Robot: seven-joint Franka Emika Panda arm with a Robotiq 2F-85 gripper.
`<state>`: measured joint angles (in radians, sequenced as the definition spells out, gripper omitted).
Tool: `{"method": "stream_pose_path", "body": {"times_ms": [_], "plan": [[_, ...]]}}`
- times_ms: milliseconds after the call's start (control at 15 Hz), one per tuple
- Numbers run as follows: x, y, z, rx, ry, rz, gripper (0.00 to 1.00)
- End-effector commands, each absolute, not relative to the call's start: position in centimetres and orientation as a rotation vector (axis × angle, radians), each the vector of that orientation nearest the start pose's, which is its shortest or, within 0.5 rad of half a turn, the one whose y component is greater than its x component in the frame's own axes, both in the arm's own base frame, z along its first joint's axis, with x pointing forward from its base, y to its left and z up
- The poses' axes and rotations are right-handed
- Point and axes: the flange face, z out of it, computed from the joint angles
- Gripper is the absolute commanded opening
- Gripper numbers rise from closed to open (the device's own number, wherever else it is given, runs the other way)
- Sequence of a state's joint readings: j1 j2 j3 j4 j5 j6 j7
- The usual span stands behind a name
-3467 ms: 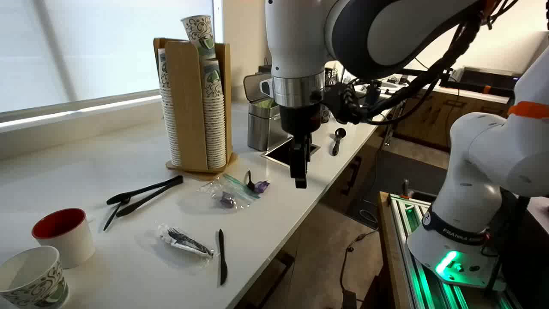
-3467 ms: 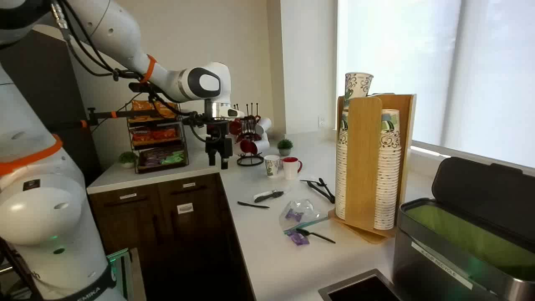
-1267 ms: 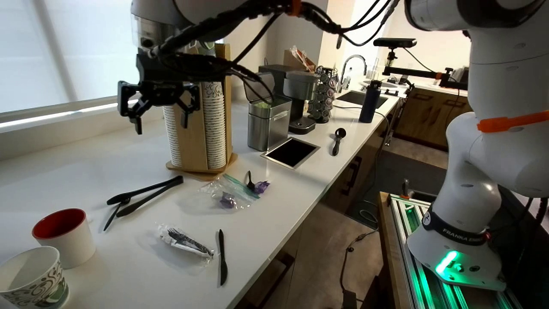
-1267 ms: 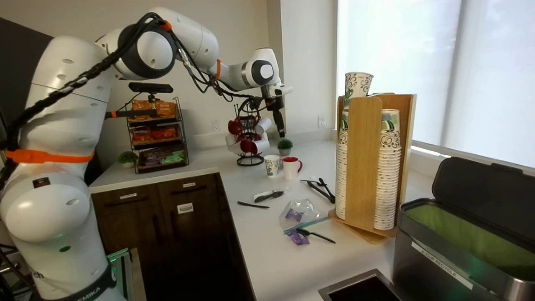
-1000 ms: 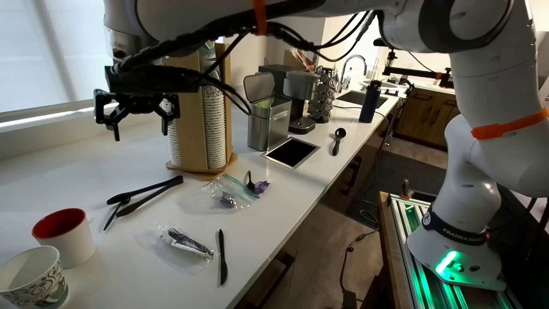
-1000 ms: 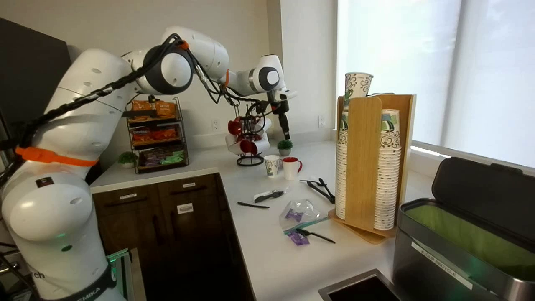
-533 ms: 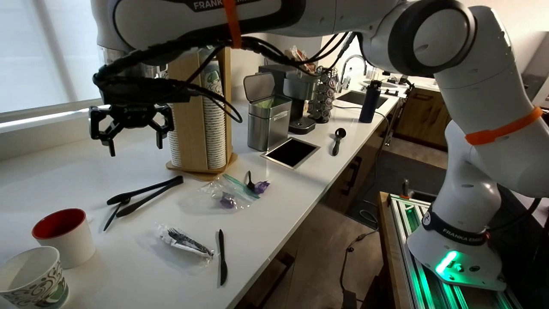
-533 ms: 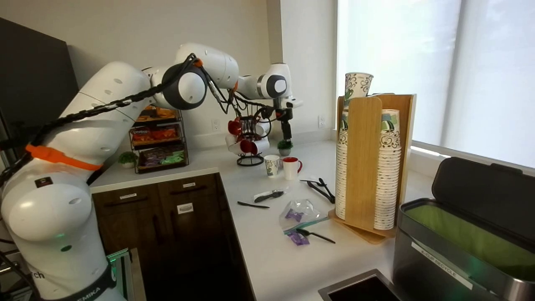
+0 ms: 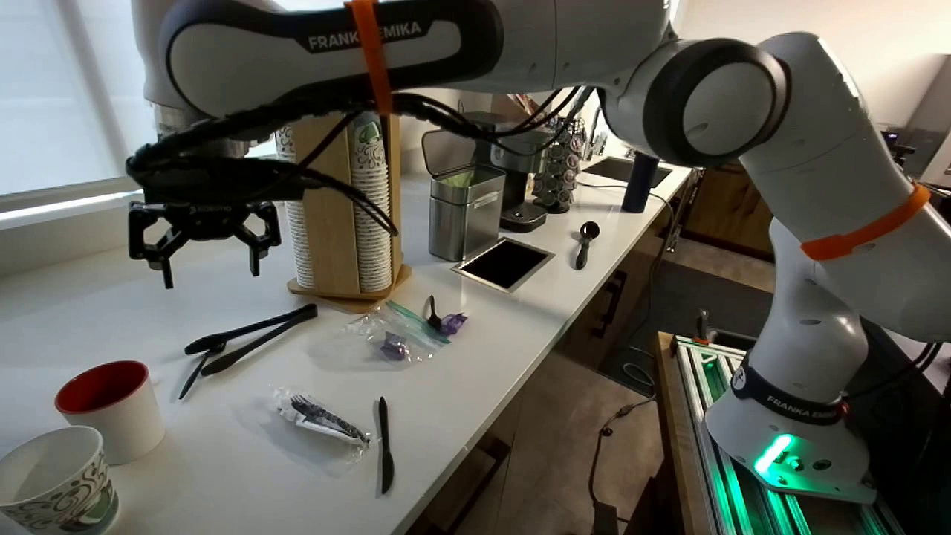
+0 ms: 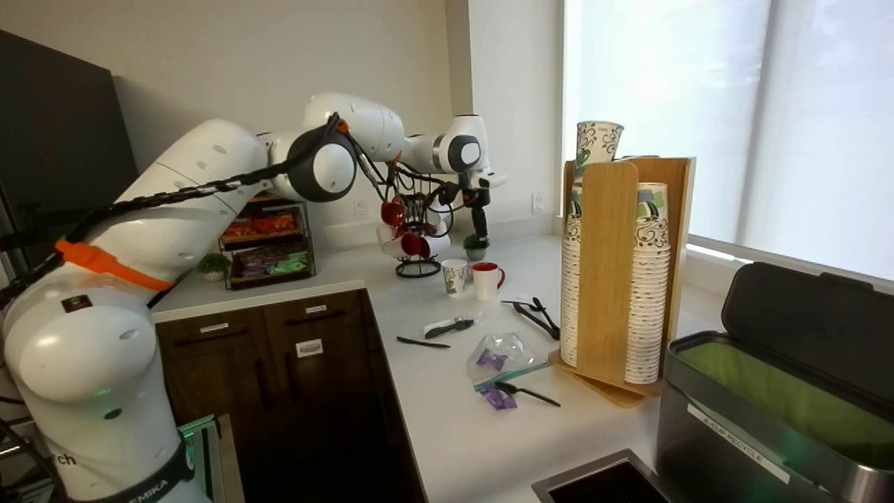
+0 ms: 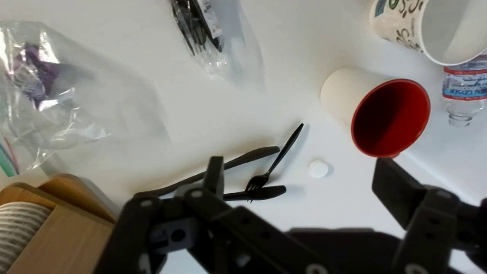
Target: Move the mug to the right.
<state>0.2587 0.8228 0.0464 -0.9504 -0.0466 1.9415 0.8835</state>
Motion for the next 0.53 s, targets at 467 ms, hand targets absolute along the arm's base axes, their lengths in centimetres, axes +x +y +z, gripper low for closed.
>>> {"method": "stream_pose_path", "body": {"times_ms": [467], "plan": [[77.3,23.4,35.1,-2.913,0.901,-0.223,1.0]]}}
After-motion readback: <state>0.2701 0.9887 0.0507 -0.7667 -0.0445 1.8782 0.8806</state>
